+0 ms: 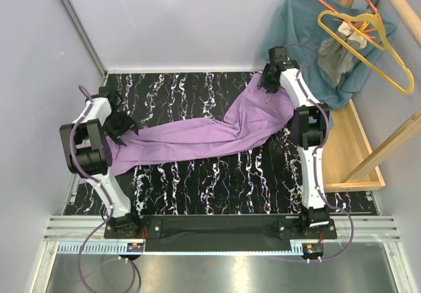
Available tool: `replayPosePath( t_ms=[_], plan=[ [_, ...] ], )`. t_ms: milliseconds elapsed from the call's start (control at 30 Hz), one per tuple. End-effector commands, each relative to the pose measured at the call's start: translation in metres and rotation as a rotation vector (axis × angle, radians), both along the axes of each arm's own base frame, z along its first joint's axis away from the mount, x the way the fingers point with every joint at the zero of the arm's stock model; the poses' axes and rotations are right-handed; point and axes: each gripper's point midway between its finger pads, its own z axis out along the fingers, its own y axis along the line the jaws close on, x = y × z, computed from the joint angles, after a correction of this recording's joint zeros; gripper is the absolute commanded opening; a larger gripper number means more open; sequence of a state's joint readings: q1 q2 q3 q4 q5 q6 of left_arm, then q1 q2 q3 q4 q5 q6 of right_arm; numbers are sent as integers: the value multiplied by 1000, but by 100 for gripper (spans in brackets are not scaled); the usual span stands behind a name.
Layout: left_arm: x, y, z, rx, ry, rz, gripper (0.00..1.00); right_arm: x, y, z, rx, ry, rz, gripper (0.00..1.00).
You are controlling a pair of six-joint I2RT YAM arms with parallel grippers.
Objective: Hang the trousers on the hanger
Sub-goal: Fold the trousers at the center of the board.
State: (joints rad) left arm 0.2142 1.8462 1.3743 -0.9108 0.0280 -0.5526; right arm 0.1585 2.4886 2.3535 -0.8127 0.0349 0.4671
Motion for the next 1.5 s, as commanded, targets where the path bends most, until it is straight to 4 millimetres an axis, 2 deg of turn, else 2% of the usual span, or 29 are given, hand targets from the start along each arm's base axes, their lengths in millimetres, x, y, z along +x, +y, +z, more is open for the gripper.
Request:
replayPosePath(
  t_ms=[0,33,100,133,333,367,433,467,533,667,700,800,833,867,900,933,1000,1067,1100,1133,1167,1200,1233,1267,1300,1333,1367,1433,1467],
  plan=[
    [-10,11,-19,-43,111,126,64,12,0,5,-46,-40,35,49],
    [-13,10,-21,-53,125,142,65,12,1,-16,-51,-7,46,51],
    [-27,10,-28,-63,168,176,65,17,2,-18,-52,-5,58,53],
    [-32,10,-28,-66,180,186,65,18,1,-33,-54,14,57,55],
    [-78,0,-34,-89,312,245,67,31,-9,-54,-19,16,19,58],
    [-84,1,-33,-84,321,256,67,36,-10,-50,-11,-5,13,58],
    [-106,-1,-36,-72,358,284,67,44,-17,-57,10,-16,-2,58],
    [-111,-2,-28,-65,326,291,67,56,-19,-45,17,-69,-8,57],
    [-136,-3,-32,-29,355,303,67,68,-16,-42,56,-117,4,56],
    [-150,-4,-18,-7,294,263,66,94,-11,-14,134,-249,-13,54],
    [-148,-1,-5,17,245,255,67,95,-5,-6,175,-261,-12,54],
    [-137,34,40,209,116,226,69,96,2,29,240,-304,-19,55],
    [-135,41,53,249,91,234,70,94,6,55,261,-330,-14,57],
    [-134,46,72,281,66,244,71,91,9,68,281,-340,-12,59],
    [-136,50,79,307,55,255,72,85,15,69,312,-318,-8,60],
    [-139,54,89,343,23,272,73,80,17,96,329,-344,-4,62],
    [-151,57,87,372,22,307,75,64,21,109,349,-304,-8,66],
    [-154,53,80,359,-15,326,75,47,30,138,362,-302,4,66],
    [-162,51,69,347,12,329,74,35,33,134,356,-256,8,67],
    [-164,50,65,346,25,342,74,22,46,154,364,-266,43,67],
    [-168,50,60,339,50,346,73,9,51,144,357,-209,52,66],
    [-173,47,52,329,76,345,73,-1,58,146,357,-192,82,67],
    [-175,44,48,309,98,346,72,-15,64,162,360,-195,101,67],
    [-179,42,43,304,126,354,68,-31,74,143,356,-127,119,66],
    [-182,41,41,300,131,384,67,-41,80,144,373,-106,142,66],
    [-186,39,35,295,142,388,66,-53,82,156,384,-112,153,66],
    [-185,38,35,293,122,394,64,-66,88,139,385,-58,161,66],
    [-182,42,28,309,86,398,61,-83,93,149,400,-55,184,66],
    [-179,44,26,317,67,397,60,-90,94,141,401,-29,187,66]
  ],
)
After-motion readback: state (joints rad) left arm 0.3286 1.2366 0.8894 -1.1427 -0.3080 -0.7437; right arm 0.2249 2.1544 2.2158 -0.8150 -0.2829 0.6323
